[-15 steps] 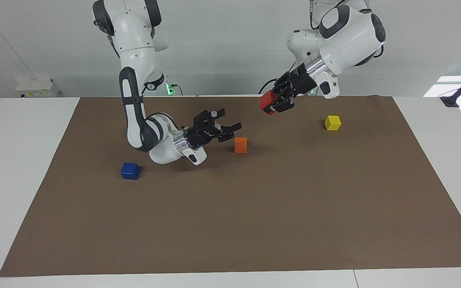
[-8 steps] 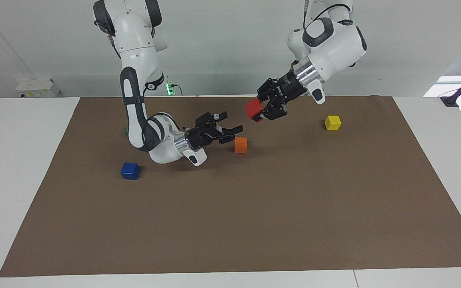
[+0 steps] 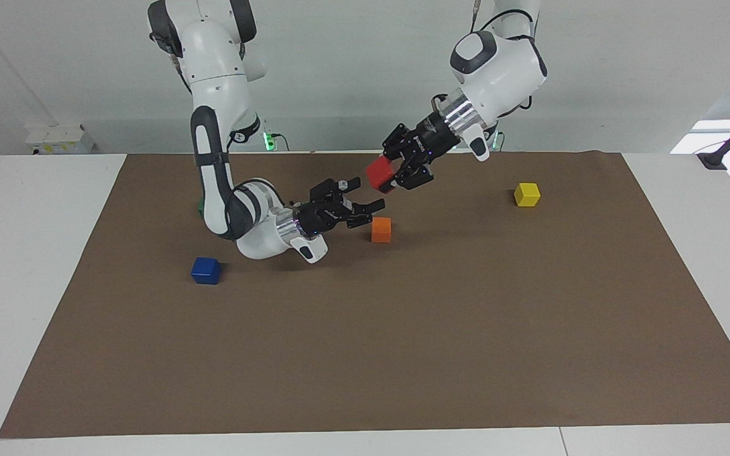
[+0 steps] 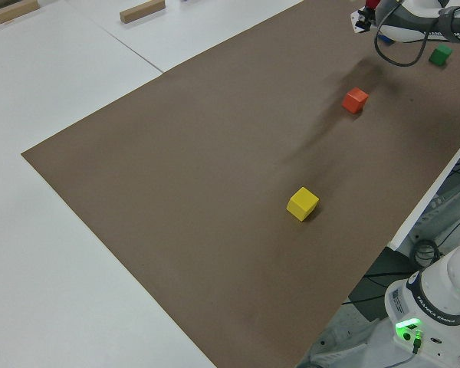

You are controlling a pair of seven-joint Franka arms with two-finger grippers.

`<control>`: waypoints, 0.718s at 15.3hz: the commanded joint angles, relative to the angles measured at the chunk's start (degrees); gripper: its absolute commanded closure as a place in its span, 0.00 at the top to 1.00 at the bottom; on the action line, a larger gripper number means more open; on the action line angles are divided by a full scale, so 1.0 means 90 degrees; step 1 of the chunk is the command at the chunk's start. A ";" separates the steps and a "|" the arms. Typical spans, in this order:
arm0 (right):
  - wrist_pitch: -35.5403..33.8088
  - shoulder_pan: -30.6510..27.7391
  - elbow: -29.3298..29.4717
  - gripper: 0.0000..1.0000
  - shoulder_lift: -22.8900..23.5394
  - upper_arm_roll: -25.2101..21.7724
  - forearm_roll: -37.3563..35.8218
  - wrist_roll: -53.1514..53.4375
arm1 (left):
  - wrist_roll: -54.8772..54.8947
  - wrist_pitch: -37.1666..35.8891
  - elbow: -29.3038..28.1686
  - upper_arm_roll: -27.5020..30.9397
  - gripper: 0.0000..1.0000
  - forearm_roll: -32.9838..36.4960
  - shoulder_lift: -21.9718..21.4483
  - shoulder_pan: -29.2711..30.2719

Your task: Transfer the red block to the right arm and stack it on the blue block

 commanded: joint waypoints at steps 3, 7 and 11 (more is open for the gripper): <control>0.0154 0.0013 0.0119 1.00 0.0093 0.0018 0.0035 -0.0175 | 0.0452 0.0449 0.0039 0.0078 0.00 -0.0154 0.0289 -0.0252; 0.0290 0.0022 0.0129 0.94 0.0083 0.0028 0.0035 -0.0185 | 0.0581 0.0498 0.0166 0.0087 0.00 -0.0154 0.0544 -0.0350; 0.0642 0.0032 0.0129 0.00 0.0015 0.0028 0.0025 -0.0165 | 0.0542 0.0498 0.0518 0.0087 0.00 -0.0154 0.0866 -0.0350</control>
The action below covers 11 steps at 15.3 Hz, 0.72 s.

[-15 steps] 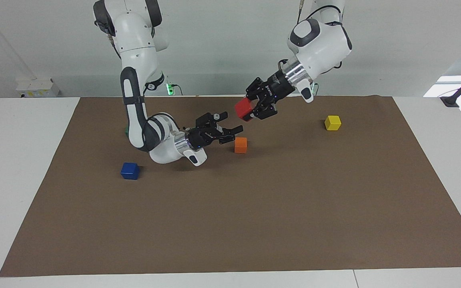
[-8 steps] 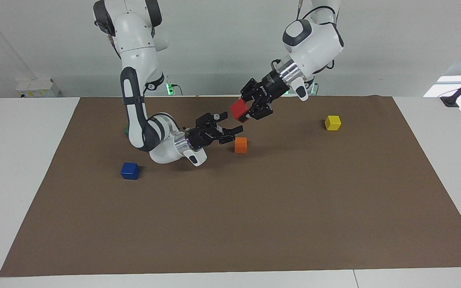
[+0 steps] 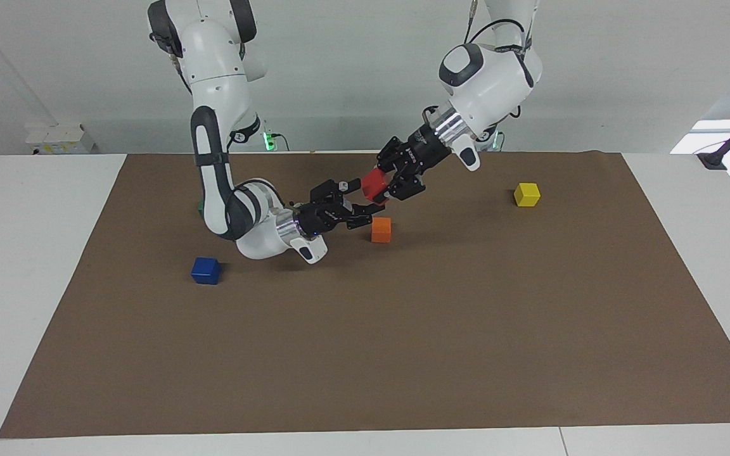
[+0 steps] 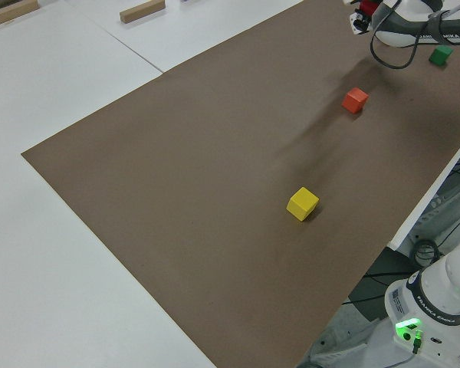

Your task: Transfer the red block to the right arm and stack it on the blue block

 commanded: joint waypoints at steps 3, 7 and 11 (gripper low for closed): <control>0.0393 0.0030 0.0107 0.00 -0.0044 0.0028 0.0011 -0.0164 | 0.0108 0.0113 0.0255 0.0095 0.00 -0.0139 0.0268 -0.0113; 0.0413 0.0030 0.0097 0.00 -0.0113 0.0028 0.0011 -0.0106 | 0.0244 0.0132 0.0382 0.0105 0.00 -0.0119 0.0395 -0.0093; 0.0588 -0.0038 0.0107 0.00 -0.0229 0.0008 -0.0095 0.0040 | 0.0392 0.0114 0.0353 0.0125 1.00 -0.0051 0.0249 -0.0045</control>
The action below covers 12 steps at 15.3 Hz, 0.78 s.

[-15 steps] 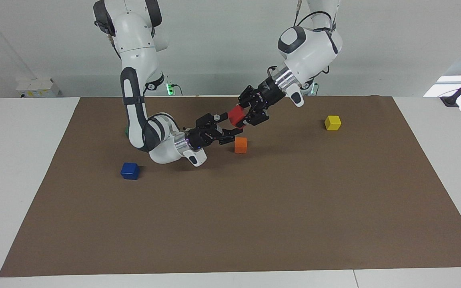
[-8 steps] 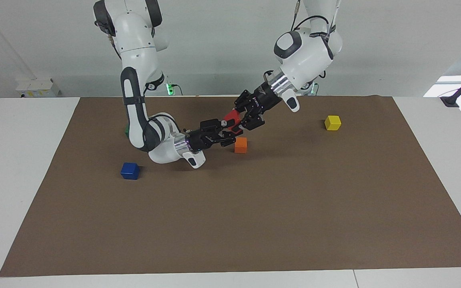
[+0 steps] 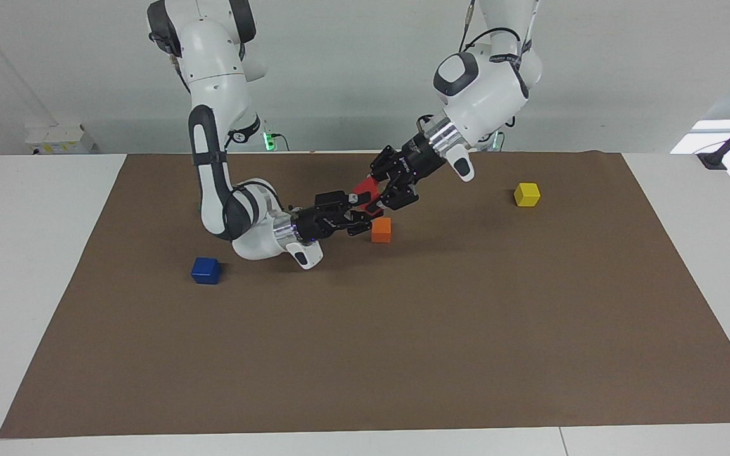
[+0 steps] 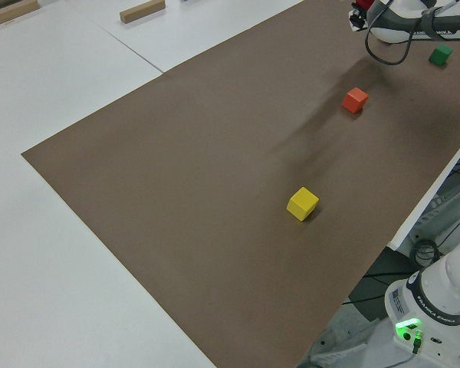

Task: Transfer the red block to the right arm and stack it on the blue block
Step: 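Open the left gripper while the right gripper pulls the red block away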

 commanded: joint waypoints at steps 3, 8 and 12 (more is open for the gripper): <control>0.0643 -0.0153 0.0078 0.00 -0.0559 -0.0009 -0.0562 0.0992 | 0.0178 -0.0096 0.0065 0.0090 1.00 0.0059 -0.0259 0.0319; 0.1843 -0.0670 0.0790 0.00 -0.1505 -0.0019 -0.2776 0.3745 | 0.0237 -0.0858 0.0065 0.0100 1.00 0.0953 -0.0387 0.1043; 0.2091 -0.1138 0.1522 0.00 -0.1878 -0.0029 -0.4885 0.5184 | 0.0577 -0.0908 0.0056 0.0100 1.00 0.2148 -0.0368 0.1256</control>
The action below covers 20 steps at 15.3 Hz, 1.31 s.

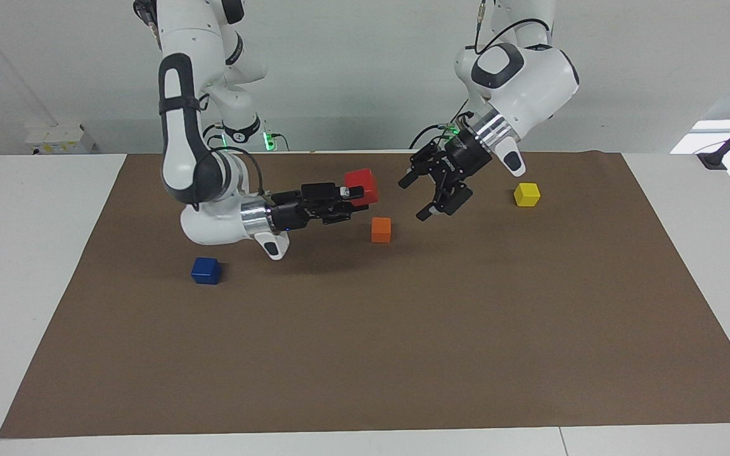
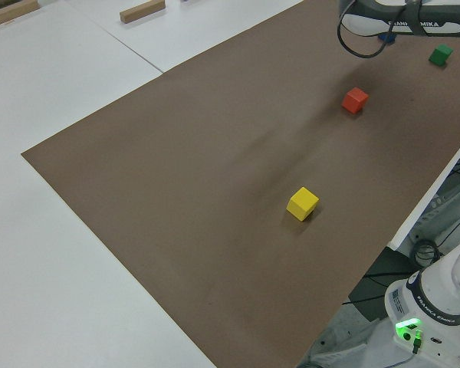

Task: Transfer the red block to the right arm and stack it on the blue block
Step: 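Open the left gripper while the right gripper pulls the red block away, then move the red block above the blue block with the right gripper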

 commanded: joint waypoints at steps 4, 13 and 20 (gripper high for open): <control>-0.0628 -0.0878 0.1381 0.00 -0.0040 0.0013 -0.3195 0.1191 | 0.1353 -0.0857 0.0021 -0.0028 1.00 0.1332 0.0012 0.0826; -0.1137 -0.1105 0.1911 0.00 -0.0518 0.0042 -0.8030 0.1192 | 0.5347 -0.2723 0.0899 -0.0008 1.00 0.3862 0.0412 0.1423; -0.0631 -0.1085 0.1268 0.00 -0.0509 0.0091 -0.9518 0.1192 | 0.7654 -0.4236 0.1738 0.0001 1.00 0.4675 0.0646 0.1734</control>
